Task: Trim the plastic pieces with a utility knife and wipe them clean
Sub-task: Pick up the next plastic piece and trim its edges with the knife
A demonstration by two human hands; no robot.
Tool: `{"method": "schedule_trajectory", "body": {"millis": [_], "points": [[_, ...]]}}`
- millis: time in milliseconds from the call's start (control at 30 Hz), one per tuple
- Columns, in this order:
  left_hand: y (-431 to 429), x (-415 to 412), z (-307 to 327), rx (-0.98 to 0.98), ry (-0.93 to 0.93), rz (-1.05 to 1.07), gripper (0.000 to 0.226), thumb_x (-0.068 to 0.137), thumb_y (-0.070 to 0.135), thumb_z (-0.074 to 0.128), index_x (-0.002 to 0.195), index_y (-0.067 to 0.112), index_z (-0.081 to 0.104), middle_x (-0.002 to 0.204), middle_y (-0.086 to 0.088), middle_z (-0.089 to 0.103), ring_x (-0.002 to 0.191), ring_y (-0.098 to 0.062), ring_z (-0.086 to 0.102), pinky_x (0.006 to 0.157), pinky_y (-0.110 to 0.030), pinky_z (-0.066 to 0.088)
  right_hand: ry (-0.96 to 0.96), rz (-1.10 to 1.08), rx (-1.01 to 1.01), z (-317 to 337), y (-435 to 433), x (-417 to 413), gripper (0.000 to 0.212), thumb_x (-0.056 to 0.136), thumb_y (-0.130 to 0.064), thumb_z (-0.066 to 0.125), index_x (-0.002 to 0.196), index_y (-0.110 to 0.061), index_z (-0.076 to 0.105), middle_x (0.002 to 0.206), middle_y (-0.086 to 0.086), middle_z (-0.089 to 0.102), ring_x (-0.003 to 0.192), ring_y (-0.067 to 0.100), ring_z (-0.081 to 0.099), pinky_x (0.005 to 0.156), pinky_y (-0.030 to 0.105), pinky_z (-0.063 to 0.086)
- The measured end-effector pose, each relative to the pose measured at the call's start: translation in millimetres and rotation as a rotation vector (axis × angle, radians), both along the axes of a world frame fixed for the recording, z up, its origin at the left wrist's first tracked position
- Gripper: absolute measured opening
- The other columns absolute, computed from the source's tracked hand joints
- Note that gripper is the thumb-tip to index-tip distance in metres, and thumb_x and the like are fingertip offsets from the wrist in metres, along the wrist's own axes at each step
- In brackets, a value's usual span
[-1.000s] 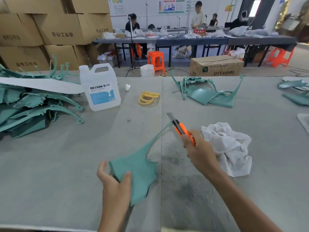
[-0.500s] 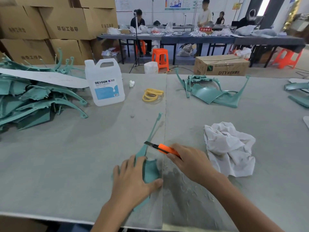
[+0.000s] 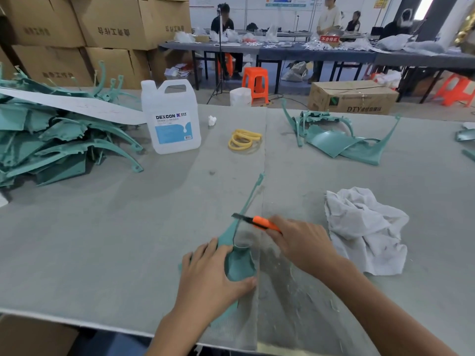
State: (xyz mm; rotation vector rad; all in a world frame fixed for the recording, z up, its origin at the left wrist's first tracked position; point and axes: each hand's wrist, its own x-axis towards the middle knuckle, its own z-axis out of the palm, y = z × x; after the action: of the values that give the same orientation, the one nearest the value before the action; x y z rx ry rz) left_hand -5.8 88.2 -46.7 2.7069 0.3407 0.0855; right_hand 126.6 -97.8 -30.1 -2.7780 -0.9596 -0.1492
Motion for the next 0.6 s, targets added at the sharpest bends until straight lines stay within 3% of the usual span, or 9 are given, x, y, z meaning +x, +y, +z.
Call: {"method": "schedule_trajectory", "body": {"millis": [133, 267, 400, 600], "points": [[2.6, 5.4, 10.7, 0.002, 0.068, -0.025, 0.092, 0.057, 0.088, 0.04, 0.136, 0.043, 0.048, 0.14, 0.017, 0.046, 0.136, -0.009, 0.036, 0.106, -0.033, 0.026, -0.168, -0.07, -0.05, 8.1, 0.4, 38.1, 0.034, 0.105, -0.054, 0.03, 0.11, -0.028, 0.05, 0.081, -0.004, 0.062, 0.068, 0.026, 0.063, 0.051, 0.033, 0.033], [6.1, 12.5, 22.1, -0.049, 0.146, -0.029, 0.087, 0.057, 0.086, 0.05, 0.131, 0.041, 0.055, 0.117, 0.017, 0.056, 0.115, -0.013, 0.052, 0.098, -0.035, 0.04, -0.3, -0.169, -0.081, 17.3, 9.2, 51.0, 0.033, 0.107, -0.052, 0.032, 0.112, -0.026, 0.053, 0.081, -0.002, 0.059, 0.07, 0.027, 0.063, 0.051, 0.033, 0.036], [4.6, 15.2, 27.4, -0.065, 0.171, -0.019, 0.086, 0.053, 0.084, 0.052, 0.127, 0.041, 0.059, 0.123, 0.011, 0.058, 0.114, -0.016, 0.055, 0.096, -0.036, 0.042, -0.105, -0.066, -0.035, 16.4, 18.8, 25.1, 0.031, 0.105, -0.053, 0.035, 0.111, -0.028, 0.051, 0.086, -0.002, 0.064, 0.074, 0.028, 0.064, 0.056, 0.035, 0.035], [0.2, 14.5, 20.4, 0.06, 0.203, -0.046, 0.081, 0.064, 0.081, 0.05, 0.128, 0.033, 0.06, 0.122, 0.01, 0.053, 0.12, -0.018, 0.048, 0.098, -0.039, 0.038, 0.04, 0.059, -0.233, 44.7, 23.1, -8.6, 0.025, 0.103, -0.051, 0.04, 0.096, -0.03, 0.052, 0.078, -0.004, 0.052, 0.074, 0.027, 0.054, 0.061, 0.036, 0.032]]}}
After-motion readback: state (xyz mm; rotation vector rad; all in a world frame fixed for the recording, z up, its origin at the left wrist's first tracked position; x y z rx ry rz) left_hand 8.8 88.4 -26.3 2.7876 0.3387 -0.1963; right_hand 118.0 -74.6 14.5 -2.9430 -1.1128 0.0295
